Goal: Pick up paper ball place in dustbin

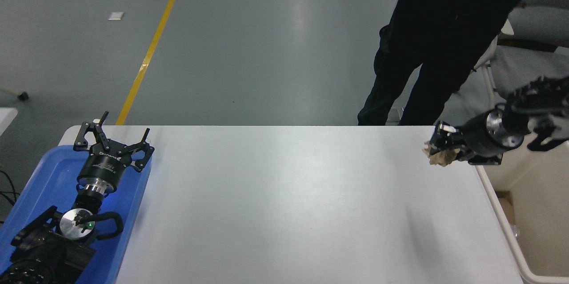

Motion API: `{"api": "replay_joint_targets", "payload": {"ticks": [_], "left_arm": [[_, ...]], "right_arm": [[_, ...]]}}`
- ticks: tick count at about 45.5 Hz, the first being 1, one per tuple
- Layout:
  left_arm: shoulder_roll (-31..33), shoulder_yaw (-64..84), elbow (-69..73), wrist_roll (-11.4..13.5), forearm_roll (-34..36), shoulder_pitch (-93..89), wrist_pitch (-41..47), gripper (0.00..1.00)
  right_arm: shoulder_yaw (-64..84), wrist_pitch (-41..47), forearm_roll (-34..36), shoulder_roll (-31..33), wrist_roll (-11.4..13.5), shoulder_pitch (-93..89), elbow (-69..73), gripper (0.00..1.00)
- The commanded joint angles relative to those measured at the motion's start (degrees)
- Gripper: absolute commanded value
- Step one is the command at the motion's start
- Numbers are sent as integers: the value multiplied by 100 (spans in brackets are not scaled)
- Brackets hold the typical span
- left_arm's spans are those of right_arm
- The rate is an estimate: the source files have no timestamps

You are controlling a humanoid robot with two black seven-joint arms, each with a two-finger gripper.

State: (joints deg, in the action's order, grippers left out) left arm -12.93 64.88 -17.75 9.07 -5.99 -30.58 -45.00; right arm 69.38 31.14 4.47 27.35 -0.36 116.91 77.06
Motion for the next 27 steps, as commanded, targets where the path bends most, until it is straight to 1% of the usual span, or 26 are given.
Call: {"api": "replay_joint_targets", "payload": {"ticks": [1,7,17,23,27], "left_arm": [[1,-2,-1,-2,2,-1,0,99],[1,-2,-1,-2,2,-1,0,99],[1,-2,-1,-2,2,-1,0,99],[1,-2,-1,-2,2,-1,0,99],[1,-2,-1,-2,2,-1,0,99]], "right_arm": [[129,867,-78,25,19,1887,810,0],[129,990,-201,16,27,2274,960,0],[146,1017,-201,8,36,2336,960,0],[234,938,-210,-19,45,2310,899,0],[576,806,-236,-10,63,2239,794,0]]}}
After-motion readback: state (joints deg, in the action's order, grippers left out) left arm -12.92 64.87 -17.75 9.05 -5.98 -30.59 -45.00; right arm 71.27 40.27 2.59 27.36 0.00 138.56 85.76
